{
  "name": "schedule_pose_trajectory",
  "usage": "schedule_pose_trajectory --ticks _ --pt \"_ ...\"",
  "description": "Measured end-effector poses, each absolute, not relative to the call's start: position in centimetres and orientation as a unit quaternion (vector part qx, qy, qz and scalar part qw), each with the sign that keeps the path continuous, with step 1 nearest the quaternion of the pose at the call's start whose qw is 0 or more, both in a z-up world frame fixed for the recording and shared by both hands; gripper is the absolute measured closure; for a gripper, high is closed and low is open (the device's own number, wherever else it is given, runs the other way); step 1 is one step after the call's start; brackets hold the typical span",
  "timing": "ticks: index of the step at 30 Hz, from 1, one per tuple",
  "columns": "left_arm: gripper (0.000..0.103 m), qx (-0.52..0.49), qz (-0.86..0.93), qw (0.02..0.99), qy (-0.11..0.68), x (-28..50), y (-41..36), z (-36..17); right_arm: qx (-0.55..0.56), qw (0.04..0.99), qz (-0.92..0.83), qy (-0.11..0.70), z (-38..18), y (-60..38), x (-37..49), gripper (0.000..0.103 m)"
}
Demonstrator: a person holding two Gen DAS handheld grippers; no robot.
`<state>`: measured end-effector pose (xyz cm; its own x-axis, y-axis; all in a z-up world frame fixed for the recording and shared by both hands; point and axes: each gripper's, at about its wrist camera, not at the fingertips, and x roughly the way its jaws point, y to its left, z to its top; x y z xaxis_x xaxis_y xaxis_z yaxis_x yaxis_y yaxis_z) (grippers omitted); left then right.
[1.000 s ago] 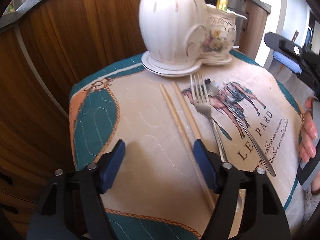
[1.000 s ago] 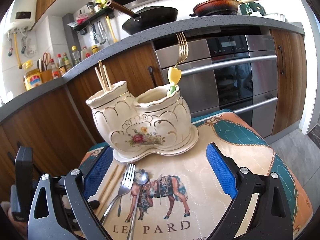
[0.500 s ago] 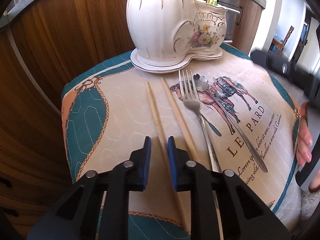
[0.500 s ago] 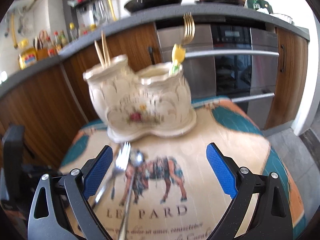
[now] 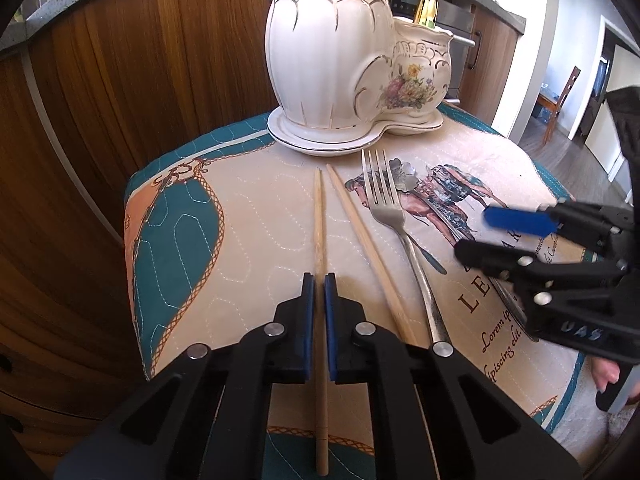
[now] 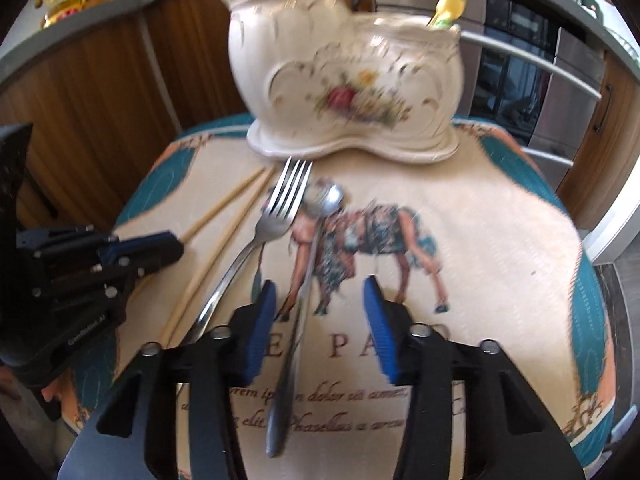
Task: Organize utensils
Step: 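Grasp the silver flower-handled spoon with the right tool, then lift the chopstick with the left tool while the right tool lifts the silver spoon toward the holder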
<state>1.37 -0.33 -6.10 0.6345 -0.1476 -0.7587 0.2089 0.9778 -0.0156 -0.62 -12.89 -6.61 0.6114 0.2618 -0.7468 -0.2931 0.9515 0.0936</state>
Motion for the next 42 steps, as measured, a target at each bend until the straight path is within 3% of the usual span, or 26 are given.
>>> schedule_pose_trajectory --ticks 11,13,26,37,39,40,42 --pt "0.098 0.024 -0.112 0.905 0.410 1.4 0.1 -6.1 0.006 0.890 0.146 0.432 -6.7 -12.5 0.5 0.095" --pt "0.098 0.025 -0.111 0.905 0.410 1.4 0.1 -6.1 0.018 0.889 0.149 0.433 -6.7 -12.8 0.6 0.098" --pt "0.098 0.011 -0.109 0.908 0.404 1.4 0.5 -5.8 0.031 0.905 0.152 0.397 -4.8 -14.3 -1.3 0.099" --pt "0.098 0.014 -0.121 0.906 0.405 1.4 -0.1 -5.8 -0.016 0.880 0.145 0.453 -6.0 -14.8 -0.9 0.099" --pt "0.098 0.013 -0.122 0.905 0.407 1.4 0.0 -5.9 -0.025 0.878 0.147 0.455 -5.9 -14.4 -0.8 0.093" --pt "0.098 0.013 -0.122 0.905 0.407 1.4 0.0 -5.9 -0.026 0.876 0.149 0.458 -6.0 -14.2 -0.6 0.083" --pt "0.098 0.013 -0.121 0.905 0.408 1.5 0.1 -5.9 -0.032 0.876 0.147 0.458 -6.1 -13.9 -0.4 0.082"
